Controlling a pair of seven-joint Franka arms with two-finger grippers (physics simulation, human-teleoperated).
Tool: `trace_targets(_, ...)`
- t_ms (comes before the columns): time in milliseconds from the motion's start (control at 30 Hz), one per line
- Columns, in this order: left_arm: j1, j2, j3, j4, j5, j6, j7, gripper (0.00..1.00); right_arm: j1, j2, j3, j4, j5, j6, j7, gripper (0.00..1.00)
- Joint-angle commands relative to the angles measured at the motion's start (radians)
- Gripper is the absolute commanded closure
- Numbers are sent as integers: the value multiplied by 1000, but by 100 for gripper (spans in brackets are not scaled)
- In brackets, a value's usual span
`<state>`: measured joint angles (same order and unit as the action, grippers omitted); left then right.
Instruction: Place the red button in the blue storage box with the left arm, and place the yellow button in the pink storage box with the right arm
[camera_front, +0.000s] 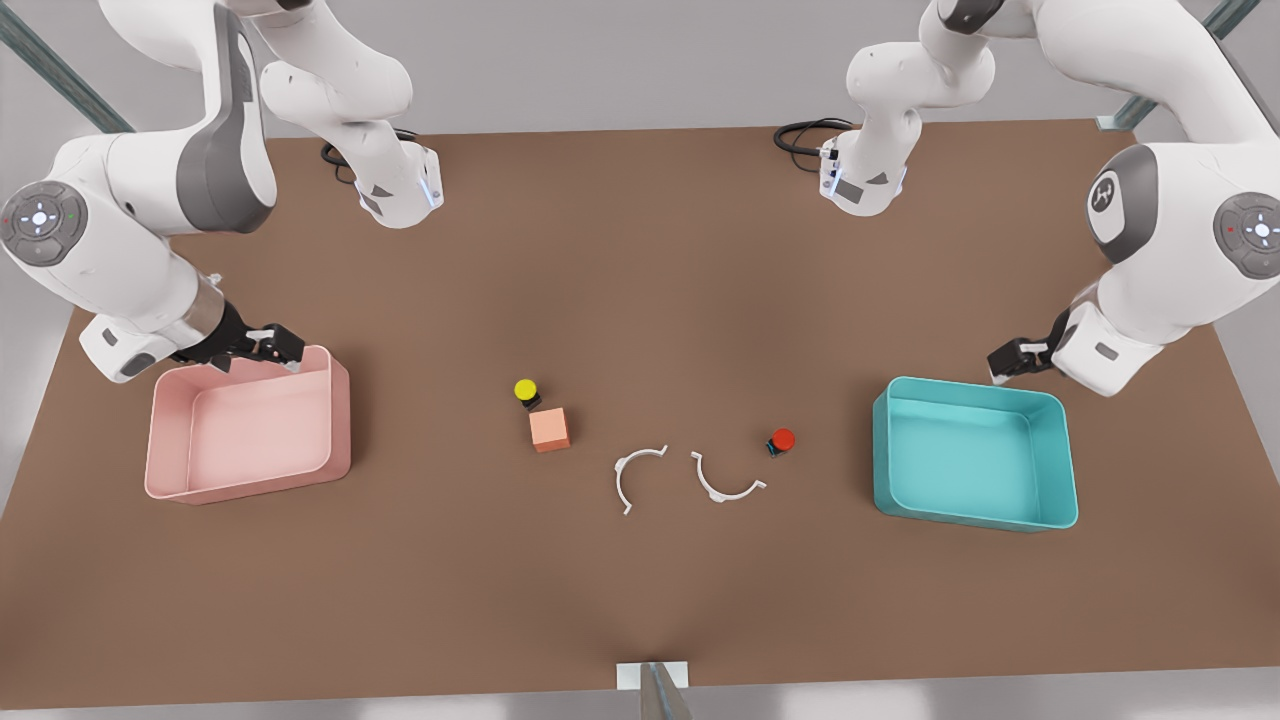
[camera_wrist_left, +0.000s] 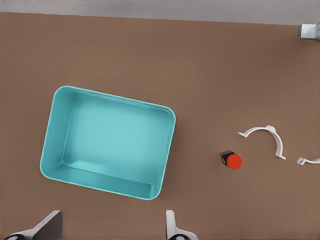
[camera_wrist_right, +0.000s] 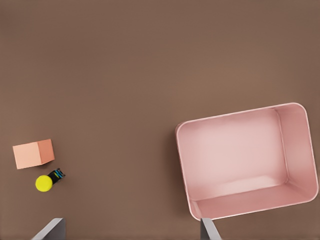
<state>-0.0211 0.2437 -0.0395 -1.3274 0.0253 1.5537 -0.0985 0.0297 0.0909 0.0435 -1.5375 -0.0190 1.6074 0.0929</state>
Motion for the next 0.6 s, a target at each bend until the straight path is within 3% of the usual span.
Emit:
trace_targets(0, 0, -1, 0, 0, -1, 3, 237, 0, 1, 0, -1, 0, 1, -1, -7, 0)
trace_targets(67, -37, 5, -3, 0, -1, 3, 171, 0, 1, 0, -1, -1, 1, -1, -21, 0)
trace_targets(133, -174, 14, -3, -1, -2, 3, 69, 0, 1, 0, -1, -1, 1, -1, -21, 0)
trace_targets(267, -332, 134, -5, -1, -4, 94, -141, 0, 49, 88, 47, 4, 56, 68, -5, 0)
trace_targets(333, -362, 252, -5, -1, -1, 239, -253, 0, 160, 222, 95, 5, 57, 248, 54, 0)
trace_targets(433, -419, 344, -3, -7, 1, 394, -362, 0, 266, 332, 101, 34, 54, 330, 203, 0)
trace_targets(567, -421, 410, 3, -12, -1, 467, -379, 0, 308, 348, 164, -65, 11, 376, 304, 0)
